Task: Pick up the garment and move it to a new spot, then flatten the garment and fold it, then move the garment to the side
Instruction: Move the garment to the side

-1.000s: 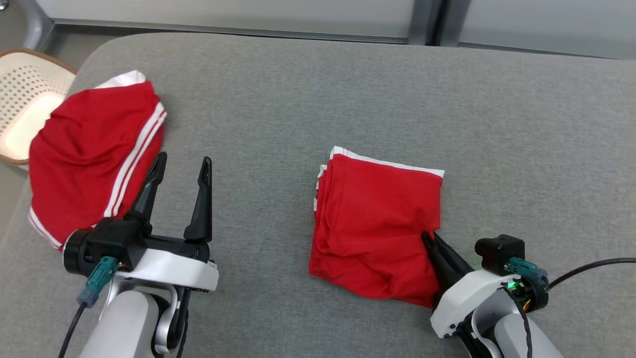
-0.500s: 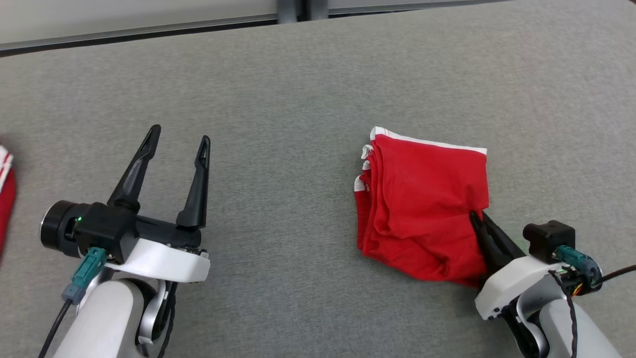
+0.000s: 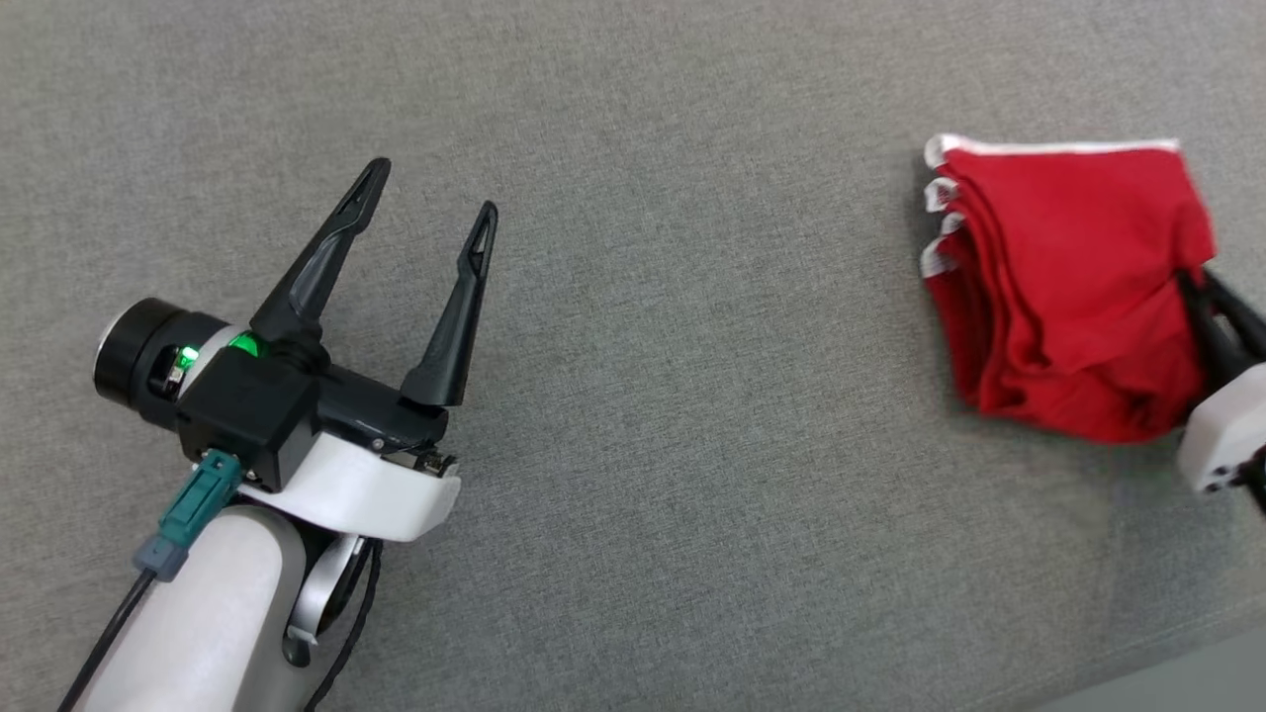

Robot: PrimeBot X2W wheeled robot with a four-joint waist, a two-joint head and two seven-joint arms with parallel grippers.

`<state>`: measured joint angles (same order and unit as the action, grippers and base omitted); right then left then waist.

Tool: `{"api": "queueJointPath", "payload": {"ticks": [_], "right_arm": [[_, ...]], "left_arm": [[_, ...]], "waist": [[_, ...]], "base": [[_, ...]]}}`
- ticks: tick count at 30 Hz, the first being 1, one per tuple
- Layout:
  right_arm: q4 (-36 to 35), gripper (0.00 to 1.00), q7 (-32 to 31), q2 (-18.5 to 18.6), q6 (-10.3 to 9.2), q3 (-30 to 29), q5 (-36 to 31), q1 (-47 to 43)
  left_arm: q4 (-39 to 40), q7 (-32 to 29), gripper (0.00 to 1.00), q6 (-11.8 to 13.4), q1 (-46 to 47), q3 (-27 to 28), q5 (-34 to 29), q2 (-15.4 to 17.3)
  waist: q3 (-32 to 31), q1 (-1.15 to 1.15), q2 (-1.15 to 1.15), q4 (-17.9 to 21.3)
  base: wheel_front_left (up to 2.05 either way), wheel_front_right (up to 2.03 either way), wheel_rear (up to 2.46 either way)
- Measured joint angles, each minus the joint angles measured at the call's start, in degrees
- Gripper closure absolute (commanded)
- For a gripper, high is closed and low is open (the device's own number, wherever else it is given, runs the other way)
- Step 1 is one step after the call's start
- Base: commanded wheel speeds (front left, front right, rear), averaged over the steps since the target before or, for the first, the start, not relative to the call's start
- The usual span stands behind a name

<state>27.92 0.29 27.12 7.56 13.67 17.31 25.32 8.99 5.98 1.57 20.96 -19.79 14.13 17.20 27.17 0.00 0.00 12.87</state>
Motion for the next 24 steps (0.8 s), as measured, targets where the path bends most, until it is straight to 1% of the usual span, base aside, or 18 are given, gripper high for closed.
{"api": "queueJointPath", "payload": {"ticks": [4, 7, 10, 14, 15, 16, 17, 18, 19, 20, 24], "right_arm": [[1.3, 1.0, -1.0, 6.9, 0.0, -1.0, -1.8, 4.6], [2.8, 1.0, -2.3, 10.8, 0.0, -1.5, -2.9, 7.6], [4.7, 1.0, -2.7, 13.2, 0.0, -2.7, -3.2, 10.8], [8.2, 1.0, -2.9, 14.2, 0.0, -5.7, -3.4, 14.1], [9.2, 0.89, -3.1, 14.1, 0.0, -6.2, -3.4, 14.9], [10.1, 0.53, -3.3, 13.9, 0.0, -6.7, -3.4, 15.4], [10.7, 0.11, -3.2, 13.4, 0.0, -7.3, -3.8, 15.8], [11.7, 0.0, -3.0, 12.9, 0.0, -8.1, -3.9, 16.2], [12.7, 0.0, -3.0, 12.2, 0.0, -9.0, -3.9, 16.6], [15.2, 0.0, -2.6, 11.0, 0.0, -10.9, -4.2, 16.9], [18.3, 0.0, 0.8, 8.3, 0.0, -14.7, -4.0, 16.0]], "left_arm": [[0.8, -0.4, 0.0, -1.0, 2.6, -1.1, -0.6, 0.1], [1.0, -0.4, 0.0, -1.5, 4.3, -1.8, -0.8, -0.1], [1.2, -0.4, 0.0, -2.0, 5.8, -2.5, -1.1, -0.2], [1.0, 0.1, 0.0, -2.4, 7.5, -3.1, -1.5, -0.3], [0.9, 0.2, 0.0, -2.4, 7.7, -3.1, -1.5, -0.3], [0.7, 0.4, 0.0, -2.4, 7.8, -3.1, -1.6, -0.3], [0.6, 0.5, 0.0, -2.5, 7.8, -3.2, -1.6, -0.3], [0.5, 0.6, 0.0, -2.5, 7.9, -3.2, -1.6, -0.3], [0.4, 0.6, 0.0, -2.5, 8.0, -3.1, -1.6, -0.2], [0.1, 0.7, 0.0, -2.4, 8.0, -3.0, -1.5, -0.2], [-1.0, 1.1, 0.0, -2.0, 7.6, -3.0, -0.9, -0.3]], "waist": [[3.1, 0.0, 0.0, 0.2], [4.9, 0.0, 0.0, -0.3], [6.2, 0.0, 0.0, -1.4], [7.8, 0.0, 0.0, -3.2], [8.1, 0.0, 0.0, -3.5], [8.3, 0.0, 0.0, -3.9], [8.5, 0.0, 0.0, -4.2], [8.7, 0.0, 0.0, -4.4], [8.8, 0.0, 0.0, -4.6], [8.7, 0.0, 0.0, -4.6], [7.5, 0.0, 0.0, -4.4]], "base": [[0.0, 0.0, 0.0], [0.0, 0.0, 0.0], [0.0, 0.0, 0.0], [0.0, 0.0, 0.0], [0.0, 0.0, 0.0], [0.0, 0.0, 0.0], [0.0, 0.0, 0.0], [0.0, 0.0, 0.0], [0.0, 0.0, 0.0], [0.0, 0.0, 0.0], [0.0, 0.0, 0.0]]}}
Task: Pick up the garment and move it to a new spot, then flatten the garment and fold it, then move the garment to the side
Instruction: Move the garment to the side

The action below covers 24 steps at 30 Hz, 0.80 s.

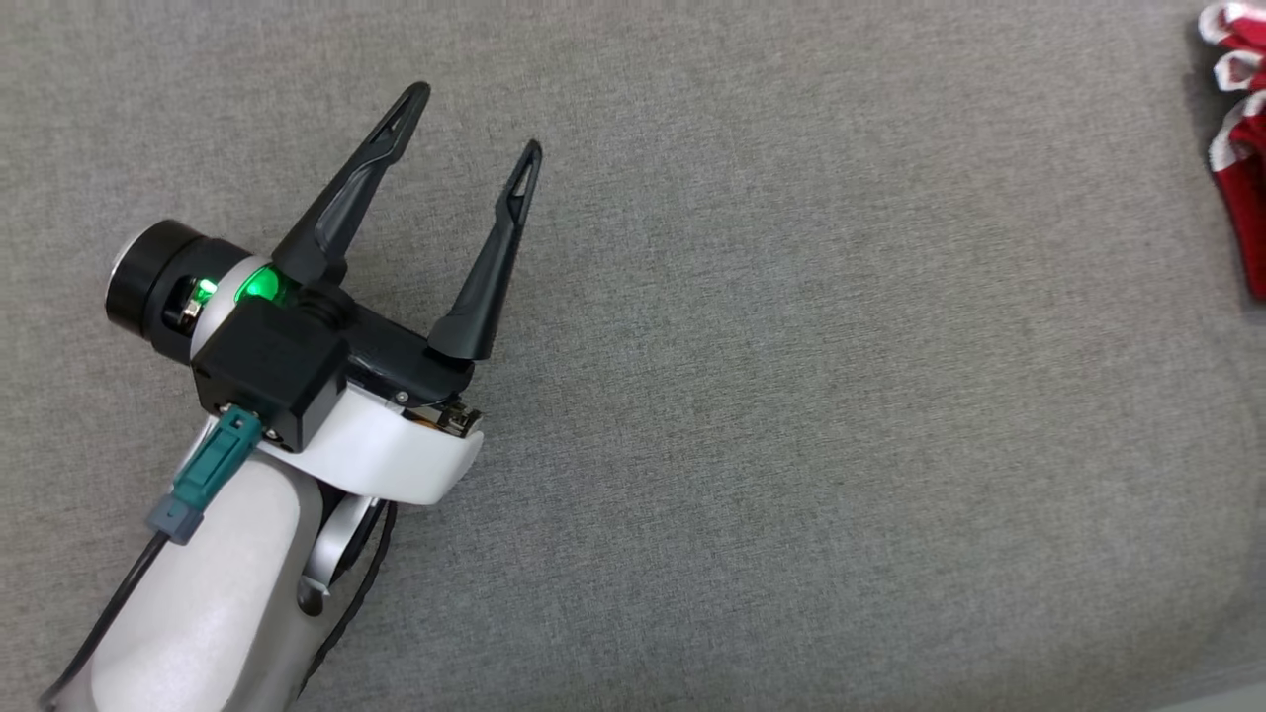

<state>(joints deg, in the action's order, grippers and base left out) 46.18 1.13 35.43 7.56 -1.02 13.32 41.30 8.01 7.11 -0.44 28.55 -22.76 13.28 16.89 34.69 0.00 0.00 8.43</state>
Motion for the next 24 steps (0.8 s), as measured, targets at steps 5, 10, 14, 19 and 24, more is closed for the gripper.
{"api": "queueJointPath", "payload": {"ticks": [5, 10, 14, 19, 24], "right_arm": [[1.6, 0.0, 6.3, -4.8, 0.0, -3.3, 1.5, -4.9], [0.3, 0.0, 11.4, -9.7, 0.0, -6.1, 4.2, -10.3], [-4.3, 0.0, 13.0, -13.3, 0.0, -7.6, 4.3, -14.7], [-14.1, 0.0, 13.5, -19.3, -0.01, -9.1, 3.5, -20.7], [-24.5, 0.0, 13.3, -25.0, -0.01, -8.7, 0.5, -26.1]], "left_arm": [[-1.7, 0.6, 0.0, 0.3, -1.8, 0.1, 1.0, -0.1], [-3.2, 1.3, 0.0, 0.8, -3.9, 0.3, 1.9, -0.1], [-4.2, 1.5, 0.0, 1.9, -6.3, 1.1, 2.9, 0.1], [-5.2, 1.8, 0.0, 3.5, -8.7, 1.7, 4.0, -0.6], [-6.5, 2.1, 0.0, 4.6, -10.9, 2.3, 5.2, -1.3]], "waist": [[-2.7, 0.0, 0.0, 0.5], [-6.4, 0.0, 0.0, 1.1], [-9.7, 0.0, 0.0, 1.5], [-13.7, 0.0, 0.0, 1.6], [-17.1, 0.0, 0.0, 0.7]], "base": [[0.0, 0.0, 0.0], [0.0, 0.0, 0.0], [0.0, 0.0, 0.0], [0.0, 0.0, 0.0], [0.0, 0.0, 0.0]]}}
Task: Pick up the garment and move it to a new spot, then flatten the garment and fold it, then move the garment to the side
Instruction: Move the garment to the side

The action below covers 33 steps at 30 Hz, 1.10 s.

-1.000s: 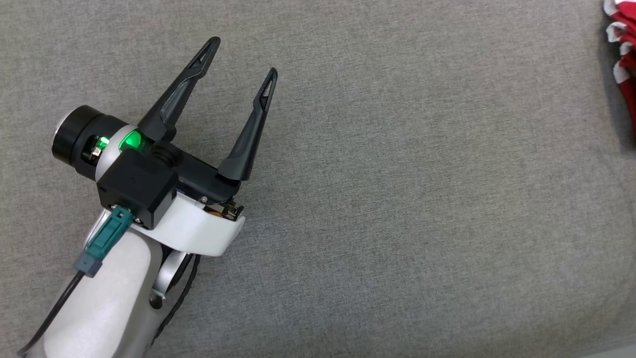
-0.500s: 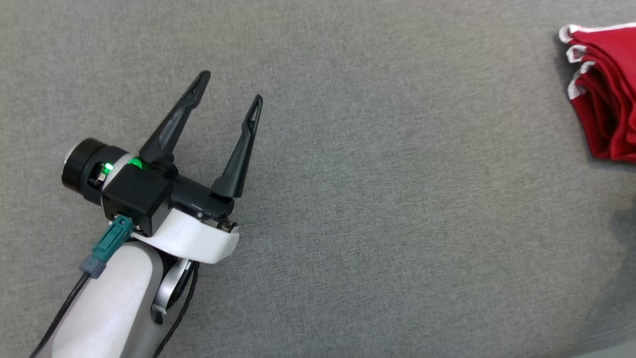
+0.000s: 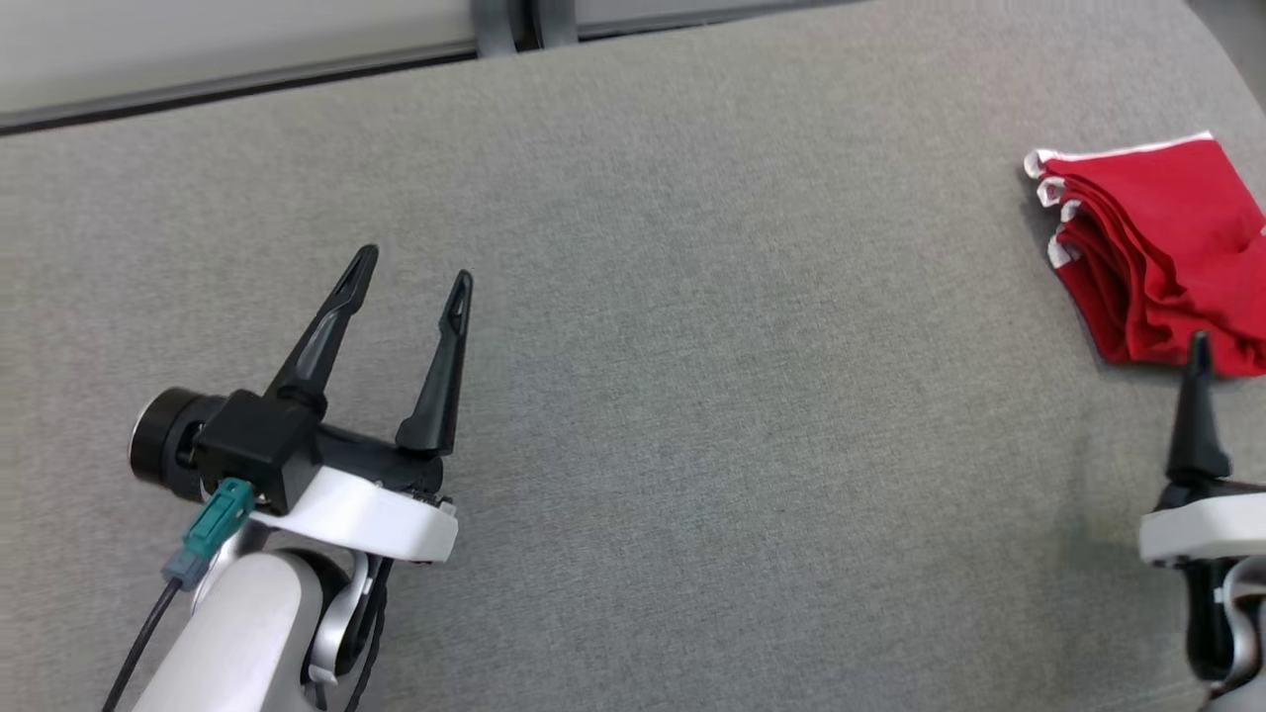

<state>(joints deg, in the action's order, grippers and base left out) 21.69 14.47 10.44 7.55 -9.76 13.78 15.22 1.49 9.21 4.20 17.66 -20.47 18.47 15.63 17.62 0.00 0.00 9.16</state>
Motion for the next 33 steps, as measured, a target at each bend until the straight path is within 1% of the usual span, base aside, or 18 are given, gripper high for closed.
{"api": "queueJointPath", "payload": {"ticks": [3, 6, 10, 14, 16, 17, 20, 24, 33], "right_arm": [[-5.8, 0.0, -1.6, -2.6, 0.0, 0.3, -2.0, -2.5], [-11.0, 0.0, -3.6, -4.5, 0.0, 1.5, -3.4, -4.6], [-16.8, 0.0, -6.5, -5.6, -0.01, 2.9, -4.4, -6.9], [-20.7, 0.0, -9.3, -6.1, -0.01, 3.9, -5.4, -8.8], [-21.8, 0.0, -10.5, -6.2, -0.01, 4.5, -5.9, -10.1], [-21.8, 0.0, -10.5, -6.2, -0.01, 4.5, -5.9, -10.1], [-23.1, 0.0, -12.2, -6.4, 0.0, 4.9, -6.2, -12.1], [-24.3, 0.0, -13.6, -6.5, 0.0, 5.6, -6.1, -14.6], [-26.5, 0.0, -16.1, -6.7, 0.0, 5.9, -5.9, -21.0]], "left_arm": [[-0.7, 0.5, 0.0, 1.0, -1.3, 0.9, 0.9, -0.2], [-1.6, 1.3, 0.0, 2.6, -2.6, 2.4, 1.4, -0.2], [-2.2, 2.2, 0.0, 4.0, -4.4, 4.3, 2.5, -0.1], [-3.1, 2.9, 0.0, 5.1, -6.7, 6.0, 3.3, 0.2], [-3.5, 3.2, 0.0, 5.5, -7.7, 6.5, 3.4, 0.3], [-3.5, 3.2, 0.0, 5.5, -7.7, 6.5, 3.4, 0.3], [-4.2, 3.3, 0.0, 5.5, -9.7, 6.7, 4.3, 0.7], [-4.4, 3.4, 0.0, 6.0, -12.4, 5.8, 4.2, 0.2], [-4.2, 1.8, 0.0, 6.9, -17.3, 4.4, 4.2, 0.6]], "waist": [[-1.4, 0.0, 0.0, -1.3], [-2.6, 0.0, 0.0, -3.0], [-3.9, 0.0, 0.0, -5.8], [-5.4, 0.0, 0.0, -8.7], [-6.3, 0.0, 0.0, -10.1], [-6.3, 0.0, 0.0, -10.1], [-8.0, 0.0, 0.0, -11.8], [-10.5, 0.0, 0.0, -13.2], [-16.5, 0.0, 0.0, -14.3]], "base": [[0.0, 0.0, 0.0], [0.0, 0.0, 0.0], [0.0, 0.0, 0.0], [0.0, 0.0, 0.0], [0.0, 0.0, 0.0], [0.0, 0.0, 0.0], [0.0, 0.0, 0.0], [0.0, 0.0, 0.0], [0.0, 0.0, 0.0]]}}
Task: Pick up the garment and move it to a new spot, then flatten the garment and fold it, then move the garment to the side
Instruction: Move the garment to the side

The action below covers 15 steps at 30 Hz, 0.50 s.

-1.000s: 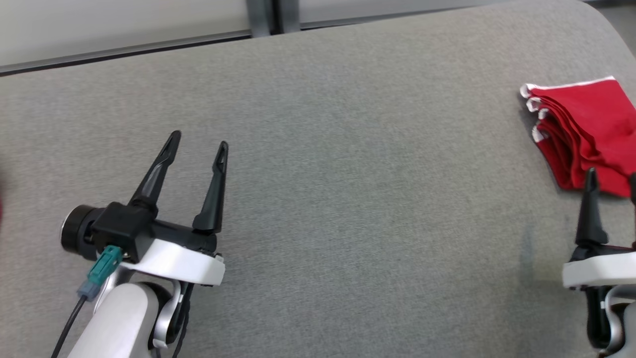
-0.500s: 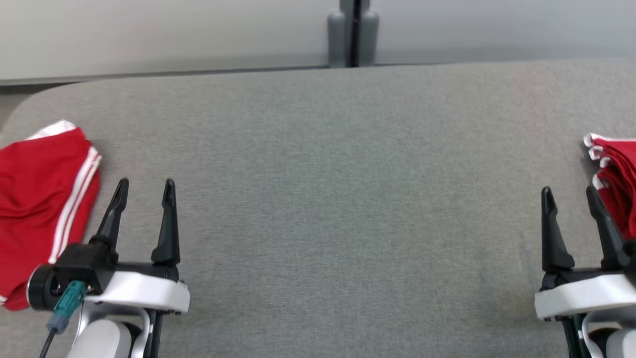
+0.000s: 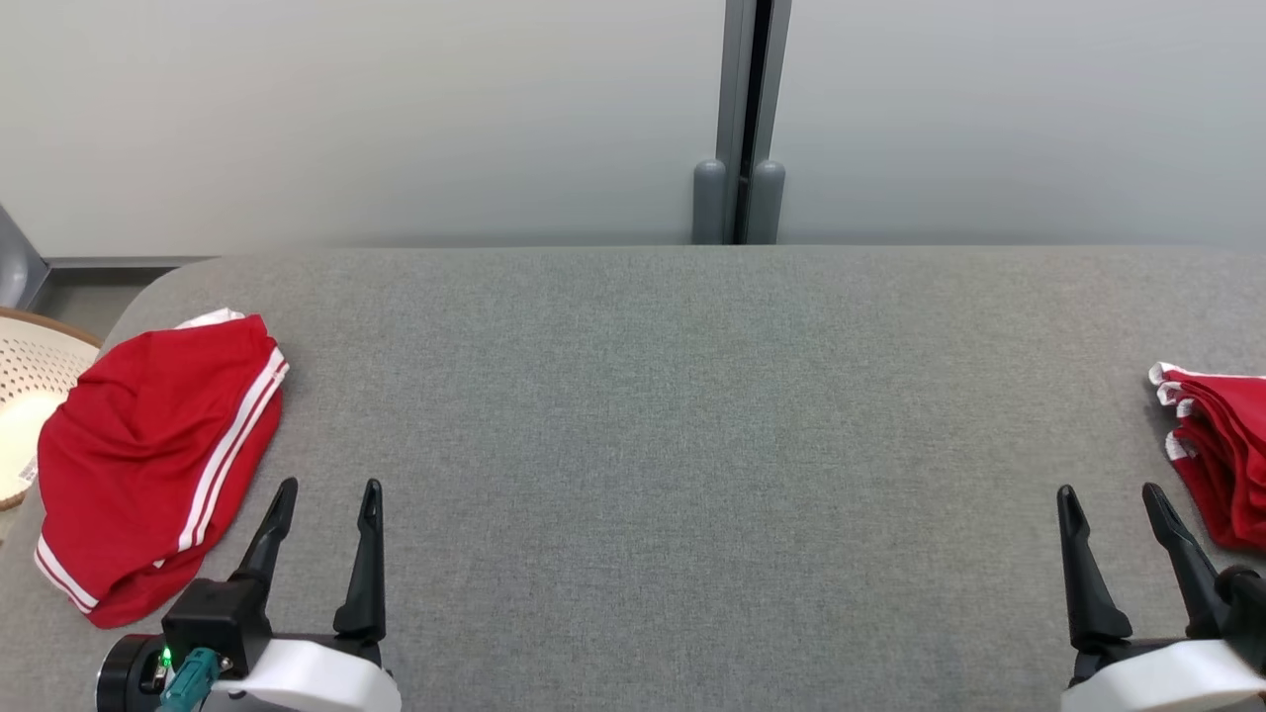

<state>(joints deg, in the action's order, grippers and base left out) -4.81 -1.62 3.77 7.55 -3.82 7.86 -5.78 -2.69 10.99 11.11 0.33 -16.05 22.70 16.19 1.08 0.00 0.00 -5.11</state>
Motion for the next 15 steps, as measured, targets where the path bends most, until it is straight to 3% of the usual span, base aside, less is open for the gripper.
{"api": "queueJointPath", "payload": {"ticks": [15], "right_arm": [[-3.1, 0.0, -1.0, 0.3, -0.01, -0.8, 0.5, -4.5]], "left_arm": [[3.3, -3.4, 0.0, 1.0, -3.7, -1.3, 0.0, 1.5]], "waist": [[-4.4, 0.0, 0.0, 0.3]], "base": [[0.0, 0.0, 0.0]]}}
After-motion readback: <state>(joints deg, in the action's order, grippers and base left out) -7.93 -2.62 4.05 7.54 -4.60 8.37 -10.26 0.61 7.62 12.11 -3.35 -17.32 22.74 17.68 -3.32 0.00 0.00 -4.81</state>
